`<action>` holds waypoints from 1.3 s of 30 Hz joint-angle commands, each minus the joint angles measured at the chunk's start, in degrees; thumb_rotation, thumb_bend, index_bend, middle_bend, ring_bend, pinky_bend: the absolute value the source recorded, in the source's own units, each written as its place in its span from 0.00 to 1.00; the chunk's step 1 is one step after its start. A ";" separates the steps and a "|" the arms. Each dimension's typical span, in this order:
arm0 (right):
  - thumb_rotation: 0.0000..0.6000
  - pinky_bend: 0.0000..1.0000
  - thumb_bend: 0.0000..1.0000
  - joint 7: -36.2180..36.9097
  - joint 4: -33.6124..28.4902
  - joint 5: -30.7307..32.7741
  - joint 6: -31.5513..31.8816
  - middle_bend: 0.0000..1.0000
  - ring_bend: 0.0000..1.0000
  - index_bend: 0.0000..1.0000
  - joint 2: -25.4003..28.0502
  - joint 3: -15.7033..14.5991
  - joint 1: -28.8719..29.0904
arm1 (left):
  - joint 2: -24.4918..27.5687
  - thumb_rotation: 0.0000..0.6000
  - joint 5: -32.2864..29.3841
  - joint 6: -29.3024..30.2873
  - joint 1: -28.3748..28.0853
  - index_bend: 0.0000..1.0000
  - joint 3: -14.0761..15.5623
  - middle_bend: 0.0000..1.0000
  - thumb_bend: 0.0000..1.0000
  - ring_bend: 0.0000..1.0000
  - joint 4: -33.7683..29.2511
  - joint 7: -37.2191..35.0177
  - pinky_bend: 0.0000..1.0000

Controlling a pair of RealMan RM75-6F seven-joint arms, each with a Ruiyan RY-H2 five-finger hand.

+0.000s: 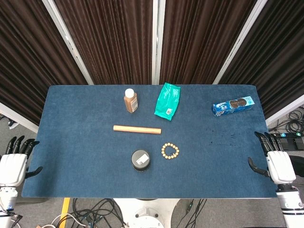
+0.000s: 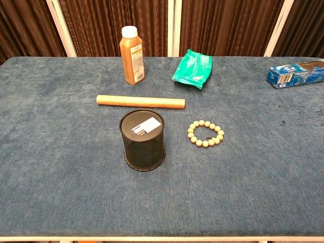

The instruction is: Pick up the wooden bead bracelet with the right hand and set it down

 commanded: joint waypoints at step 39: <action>1.00 0.00 0.27 -22.86 19.48 -8.59 -26.26 0.30 0.00 0.39 -29.37 -0.68 26.94 | -1.22 1.00 -0.29 0.91 1.69 0.23 0.87 0.17 0.01 0.05 1.20 -3.94 0.03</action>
